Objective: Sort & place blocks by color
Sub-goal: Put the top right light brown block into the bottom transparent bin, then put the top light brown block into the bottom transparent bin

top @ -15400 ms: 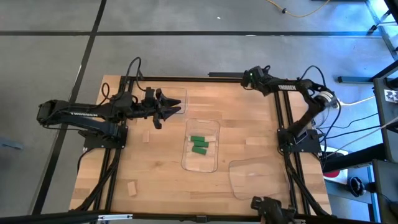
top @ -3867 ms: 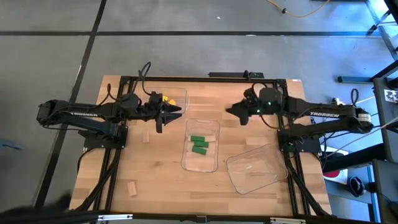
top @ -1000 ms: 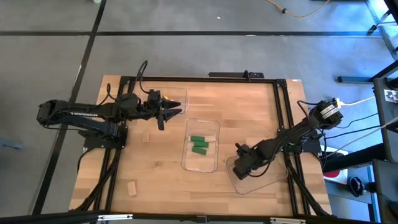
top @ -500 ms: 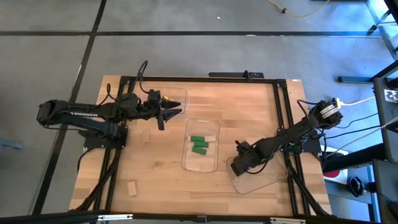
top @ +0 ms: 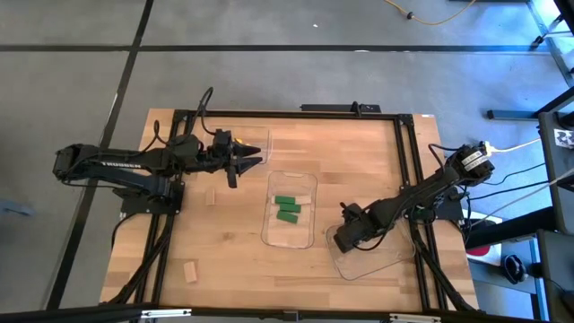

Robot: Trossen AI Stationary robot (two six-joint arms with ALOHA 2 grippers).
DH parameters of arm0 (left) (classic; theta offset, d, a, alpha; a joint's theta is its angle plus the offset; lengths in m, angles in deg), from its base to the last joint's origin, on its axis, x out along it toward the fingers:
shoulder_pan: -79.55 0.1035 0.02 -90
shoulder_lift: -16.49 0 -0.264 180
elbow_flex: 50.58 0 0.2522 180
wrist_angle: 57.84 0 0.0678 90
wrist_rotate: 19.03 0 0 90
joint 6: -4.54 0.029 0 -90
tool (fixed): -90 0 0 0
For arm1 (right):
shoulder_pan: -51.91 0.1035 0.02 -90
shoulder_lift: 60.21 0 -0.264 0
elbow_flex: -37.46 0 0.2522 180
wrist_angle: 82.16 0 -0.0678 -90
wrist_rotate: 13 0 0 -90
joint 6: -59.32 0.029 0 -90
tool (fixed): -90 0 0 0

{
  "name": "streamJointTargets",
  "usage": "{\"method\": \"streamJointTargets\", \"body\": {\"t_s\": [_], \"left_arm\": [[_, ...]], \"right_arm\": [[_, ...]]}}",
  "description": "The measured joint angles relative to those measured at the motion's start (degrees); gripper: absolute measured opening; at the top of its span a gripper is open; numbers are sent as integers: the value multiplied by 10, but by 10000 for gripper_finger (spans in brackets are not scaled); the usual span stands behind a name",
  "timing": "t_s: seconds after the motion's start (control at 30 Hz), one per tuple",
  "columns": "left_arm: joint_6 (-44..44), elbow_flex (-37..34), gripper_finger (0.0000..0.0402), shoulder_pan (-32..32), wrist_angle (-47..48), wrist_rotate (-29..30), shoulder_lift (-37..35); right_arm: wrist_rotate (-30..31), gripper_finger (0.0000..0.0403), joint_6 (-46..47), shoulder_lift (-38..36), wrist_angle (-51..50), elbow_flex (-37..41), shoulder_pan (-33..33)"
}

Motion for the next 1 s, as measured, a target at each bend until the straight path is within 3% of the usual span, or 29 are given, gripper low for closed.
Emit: {"method": "streamJointTargets", "body": {"t_s": [0.23, 0.37, 0.6, 0.73, 1.0], "left_arm": [[0, 0, 169, 0, 0, 0, 0], [0, 0, 169, 0, 0, 0, 0], [-1, 0, 169, 0, 0, -21, 0], [-11, 0, 169, 0, -4, -46, 0], [-47, 0, 169, 0, -31, -99, 0]], "right_arm": [[0, 278, 15, 0, -9, 0, 0], [-12, 310, 6, -3, -13, -2, 0], [-25, 311, -145, -94, -62, -55, 0], [4, 310, -231, -155, -51, -73, -24], [100, 310, -463, -191, 92, -74, -162]]}}
